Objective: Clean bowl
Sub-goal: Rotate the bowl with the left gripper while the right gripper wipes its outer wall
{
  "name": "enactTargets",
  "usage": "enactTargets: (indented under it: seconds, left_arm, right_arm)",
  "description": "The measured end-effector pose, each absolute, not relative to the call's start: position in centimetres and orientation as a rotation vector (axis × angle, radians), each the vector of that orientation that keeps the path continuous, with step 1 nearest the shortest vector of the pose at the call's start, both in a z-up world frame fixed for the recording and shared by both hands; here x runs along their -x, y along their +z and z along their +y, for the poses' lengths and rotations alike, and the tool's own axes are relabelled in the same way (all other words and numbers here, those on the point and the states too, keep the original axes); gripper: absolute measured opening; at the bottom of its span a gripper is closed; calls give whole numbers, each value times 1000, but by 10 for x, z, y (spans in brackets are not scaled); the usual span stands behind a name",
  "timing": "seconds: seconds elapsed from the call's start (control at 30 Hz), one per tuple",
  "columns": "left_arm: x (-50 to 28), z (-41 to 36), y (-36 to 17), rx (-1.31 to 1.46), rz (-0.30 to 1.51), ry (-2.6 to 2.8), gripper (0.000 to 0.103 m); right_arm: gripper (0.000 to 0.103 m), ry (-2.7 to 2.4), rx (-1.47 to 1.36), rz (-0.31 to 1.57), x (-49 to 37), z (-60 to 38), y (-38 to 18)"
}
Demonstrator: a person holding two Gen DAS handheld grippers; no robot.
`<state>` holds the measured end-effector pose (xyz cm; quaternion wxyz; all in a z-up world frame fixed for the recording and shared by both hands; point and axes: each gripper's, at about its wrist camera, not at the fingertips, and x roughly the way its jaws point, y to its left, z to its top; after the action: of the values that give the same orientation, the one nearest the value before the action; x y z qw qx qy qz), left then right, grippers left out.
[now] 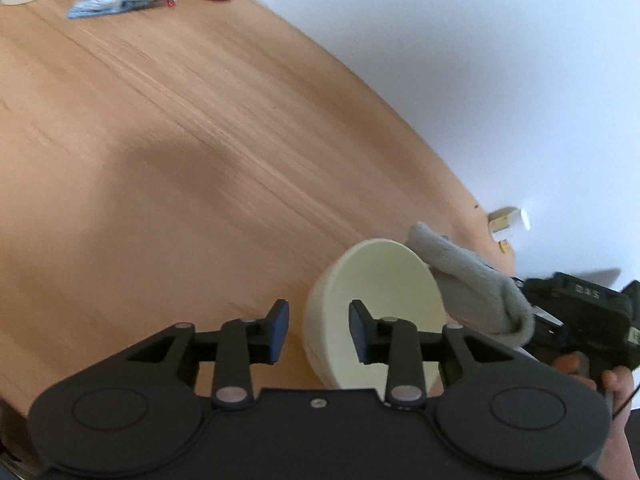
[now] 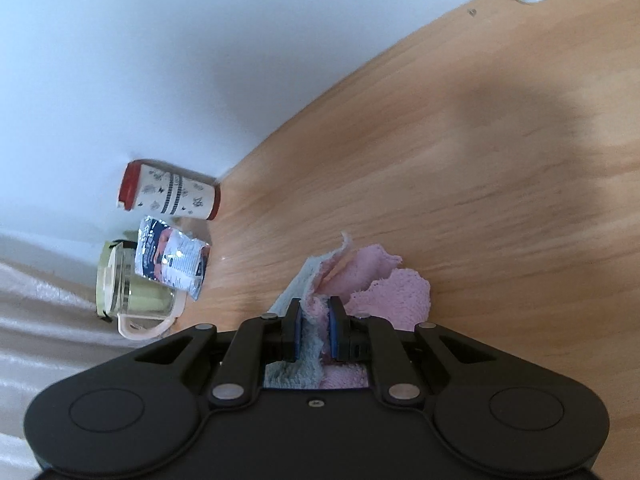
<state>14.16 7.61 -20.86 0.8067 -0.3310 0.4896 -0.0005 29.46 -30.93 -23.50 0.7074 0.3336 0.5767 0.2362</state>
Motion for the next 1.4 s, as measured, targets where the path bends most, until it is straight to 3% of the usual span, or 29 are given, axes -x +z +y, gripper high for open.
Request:
enactTargets:
  seconds: [0.43,1.0,1.4]
  left_arm:
    - [-134,36,-233,717,1100,95,33]
    - [-166,40,-229,550,1148,70,7]
    - [-227,43,-222,303,1228,-135,8]
  right_arm:
    - [14,529,-715,1270,-294,-317,-232]
    - [14,433,-720,1232,-267,-324,-229]
    - [14,309,-856,1214,-248,-312,-233]
